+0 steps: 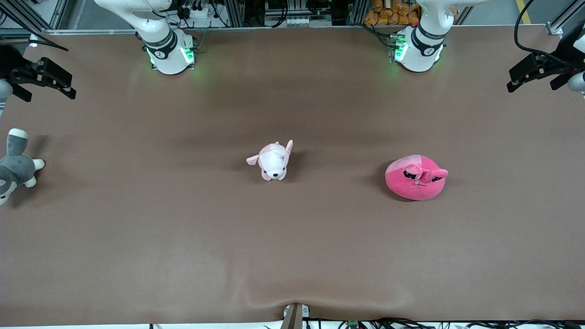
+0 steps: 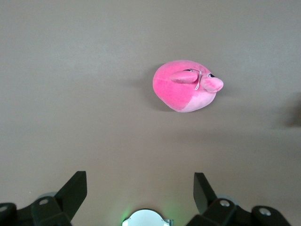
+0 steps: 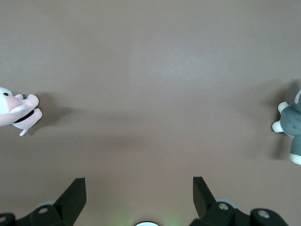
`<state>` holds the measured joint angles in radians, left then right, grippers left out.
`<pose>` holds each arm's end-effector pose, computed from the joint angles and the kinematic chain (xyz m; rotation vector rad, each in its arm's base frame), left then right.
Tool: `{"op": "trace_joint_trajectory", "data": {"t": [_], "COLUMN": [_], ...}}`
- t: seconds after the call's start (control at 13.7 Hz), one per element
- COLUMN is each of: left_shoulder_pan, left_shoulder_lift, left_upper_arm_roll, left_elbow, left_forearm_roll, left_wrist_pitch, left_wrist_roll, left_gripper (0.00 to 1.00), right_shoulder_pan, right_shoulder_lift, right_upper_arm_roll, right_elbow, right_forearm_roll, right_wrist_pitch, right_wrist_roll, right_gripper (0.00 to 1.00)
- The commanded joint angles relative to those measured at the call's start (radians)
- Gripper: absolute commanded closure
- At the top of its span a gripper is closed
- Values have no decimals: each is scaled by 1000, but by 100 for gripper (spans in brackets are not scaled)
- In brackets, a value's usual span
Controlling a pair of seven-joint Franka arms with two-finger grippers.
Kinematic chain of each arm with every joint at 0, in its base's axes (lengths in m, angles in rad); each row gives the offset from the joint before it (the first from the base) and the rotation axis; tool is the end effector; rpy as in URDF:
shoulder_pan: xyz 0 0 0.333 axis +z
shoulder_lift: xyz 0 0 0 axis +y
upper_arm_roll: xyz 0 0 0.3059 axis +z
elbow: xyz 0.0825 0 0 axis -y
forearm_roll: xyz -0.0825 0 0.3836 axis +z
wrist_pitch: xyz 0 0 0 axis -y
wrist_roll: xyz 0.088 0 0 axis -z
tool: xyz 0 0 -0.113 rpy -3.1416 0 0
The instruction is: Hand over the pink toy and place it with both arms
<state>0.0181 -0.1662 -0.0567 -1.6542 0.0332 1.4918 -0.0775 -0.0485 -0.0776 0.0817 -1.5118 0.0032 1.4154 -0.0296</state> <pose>0.4944 -0.0177 0.6496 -3.0987 -0.0656 -0.0093 0.5129 0.0194 0.6636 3.1367 0.0988 -0.0299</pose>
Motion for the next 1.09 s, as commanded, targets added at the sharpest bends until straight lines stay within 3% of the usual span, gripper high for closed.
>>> {"op": "trace_joint_trajectory", "data": {"t": [0.0,1.02], "left_shoulder_pan": [-1,-1], "left_shoulder_lift": [10,19], "left_upper_arm_roll": [-3,-3], "left_elbow": [24,19], "left_forearm_roll": [21,22], "left_wrist_pitch": [-21,-62], "left_wrist_roll": [13,1], "left_gripper": [0,0], "right_shoulder_pan": [-24,-25], "right_shoulder_lift": [4,4], "right_upper_arm_roll": [15,15], "right_elbow": [13,15], "right_forearm_roll": [20,18], "right_wrist_pitch": [-9,-10], "right_wrist_roll": [10,10], "right_gripper": [0,0]}}
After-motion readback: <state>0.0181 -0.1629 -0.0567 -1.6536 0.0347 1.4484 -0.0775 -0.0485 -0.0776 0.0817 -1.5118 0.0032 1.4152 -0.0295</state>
